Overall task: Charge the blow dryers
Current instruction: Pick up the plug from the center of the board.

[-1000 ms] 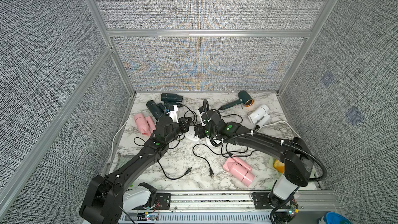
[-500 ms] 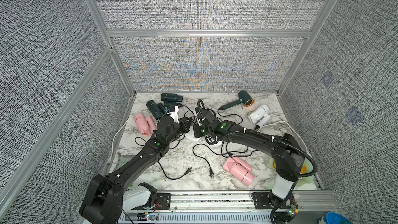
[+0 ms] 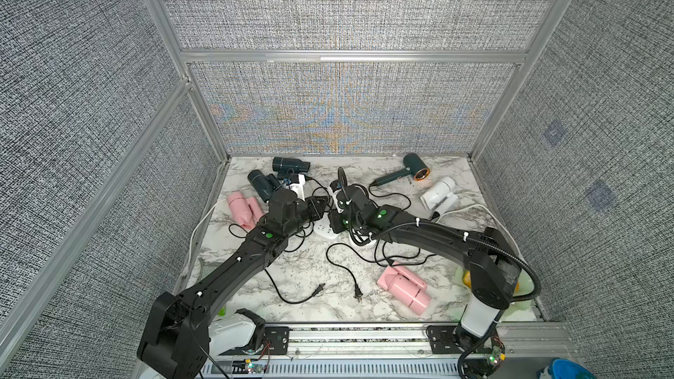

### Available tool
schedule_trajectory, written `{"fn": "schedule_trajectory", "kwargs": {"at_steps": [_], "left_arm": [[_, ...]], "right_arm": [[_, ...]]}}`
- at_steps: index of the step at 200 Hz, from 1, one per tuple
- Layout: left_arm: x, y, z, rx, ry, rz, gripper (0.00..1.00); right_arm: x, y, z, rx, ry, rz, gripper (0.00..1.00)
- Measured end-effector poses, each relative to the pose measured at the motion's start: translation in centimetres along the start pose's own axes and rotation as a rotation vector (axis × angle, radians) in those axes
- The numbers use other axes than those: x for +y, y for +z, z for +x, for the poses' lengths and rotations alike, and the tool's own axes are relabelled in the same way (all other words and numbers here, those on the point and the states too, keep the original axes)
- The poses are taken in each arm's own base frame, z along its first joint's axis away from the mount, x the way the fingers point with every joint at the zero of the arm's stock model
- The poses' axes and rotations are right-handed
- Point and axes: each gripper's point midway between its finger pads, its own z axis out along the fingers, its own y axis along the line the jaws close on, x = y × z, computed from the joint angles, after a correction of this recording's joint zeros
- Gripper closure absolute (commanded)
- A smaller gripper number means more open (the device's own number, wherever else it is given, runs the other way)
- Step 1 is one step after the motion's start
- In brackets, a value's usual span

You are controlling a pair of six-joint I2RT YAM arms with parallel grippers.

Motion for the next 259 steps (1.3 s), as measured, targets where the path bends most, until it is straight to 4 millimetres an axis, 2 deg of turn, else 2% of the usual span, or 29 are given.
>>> {"fn": "schedule_trajectory", "kwargs": {"at_steps": [17,43,106,155,197,222,259], "left_arm": [[0.3,0.1,0.2,0.017,0.002,-0.012,0.61],[0.7,-0.1,0.2,0.039,0.005,-0.026,0.56],[1.6,-1.6,-0.7,0.049,0.007,-0.042,0.56],[2.9,-2.1,-0.7,0.071,-0.007,-0.056,0.55],[4.8,-2.4,0.2,0.090,-0.041,-0.082,0.58],[5.3,-2.2,0.7,0.107,-0.052,-0.088,0.59],[5.7,-1.9,1.2,0.124,-0.060,-0.095,0.59]], "right_arm": [[0.1,-0.1,0.0,-0.003,-0.014,-0.021,0.92],[0.5,-0.1,0.2,-0.008,-0.048,-0.064,0.93],[1.4,-0.1,-0.3,-0.029,-0.115,-0.162,0.94],[2.0,0.2,-0.4,-0.048,-0.136,-0.258,0.94],[2.8,1.2,-0.8,-0.064,-0.178,-0.319,0.94],[3.2,1.8,-1.0,-0.068,-0.208,-0.344,0.94],[2.8,3.3,-0.2,-0.064,-0.234,-0.339,0.94]]}}
